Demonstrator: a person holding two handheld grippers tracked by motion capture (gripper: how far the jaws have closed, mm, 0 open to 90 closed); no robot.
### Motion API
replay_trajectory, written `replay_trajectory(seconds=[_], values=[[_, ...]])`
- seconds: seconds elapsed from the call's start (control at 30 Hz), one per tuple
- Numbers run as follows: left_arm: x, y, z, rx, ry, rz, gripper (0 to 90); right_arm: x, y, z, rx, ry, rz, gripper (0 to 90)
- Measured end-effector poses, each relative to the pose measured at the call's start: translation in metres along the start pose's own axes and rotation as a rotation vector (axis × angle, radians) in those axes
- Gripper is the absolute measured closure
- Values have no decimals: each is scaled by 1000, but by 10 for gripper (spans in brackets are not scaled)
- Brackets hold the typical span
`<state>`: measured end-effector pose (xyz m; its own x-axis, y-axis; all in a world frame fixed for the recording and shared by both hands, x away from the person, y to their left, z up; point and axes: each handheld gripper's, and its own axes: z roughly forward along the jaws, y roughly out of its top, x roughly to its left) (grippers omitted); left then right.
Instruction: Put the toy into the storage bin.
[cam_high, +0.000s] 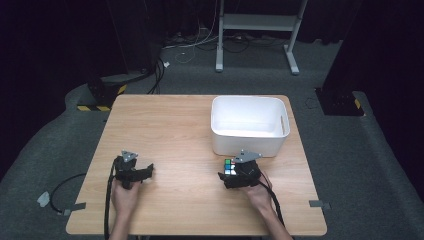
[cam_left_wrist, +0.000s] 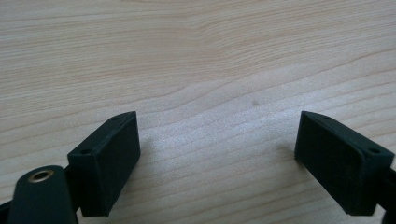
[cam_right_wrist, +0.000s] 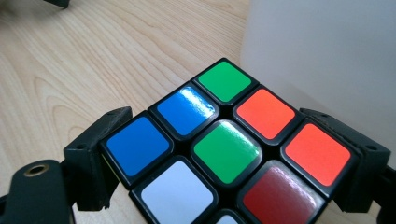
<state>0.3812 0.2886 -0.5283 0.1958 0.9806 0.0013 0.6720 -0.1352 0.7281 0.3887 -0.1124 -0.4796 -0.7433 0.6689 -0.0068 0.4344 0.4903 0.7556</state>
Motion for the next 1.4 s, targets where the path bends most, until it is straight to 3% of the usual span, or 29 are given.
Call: replay_trajectory(seconds=[0.33, 0.8, 1.13, 1.4], values=[[0, 0, 0, 0, 0, 0, 143, -5, 4, -8, 0, 26, 14, 135], [0, 0, 0, 0, 0, -1, 143, -6, 14, -18, -8, 38, -10, 135], [0, 0, 0, 0, 0, -1, 143, -10, 24, -28, -29, 87, 0, 135], [0, 0, 0, 0, -1, -1, 143, -11, 31, -33, -29, 98, -6, 135]])
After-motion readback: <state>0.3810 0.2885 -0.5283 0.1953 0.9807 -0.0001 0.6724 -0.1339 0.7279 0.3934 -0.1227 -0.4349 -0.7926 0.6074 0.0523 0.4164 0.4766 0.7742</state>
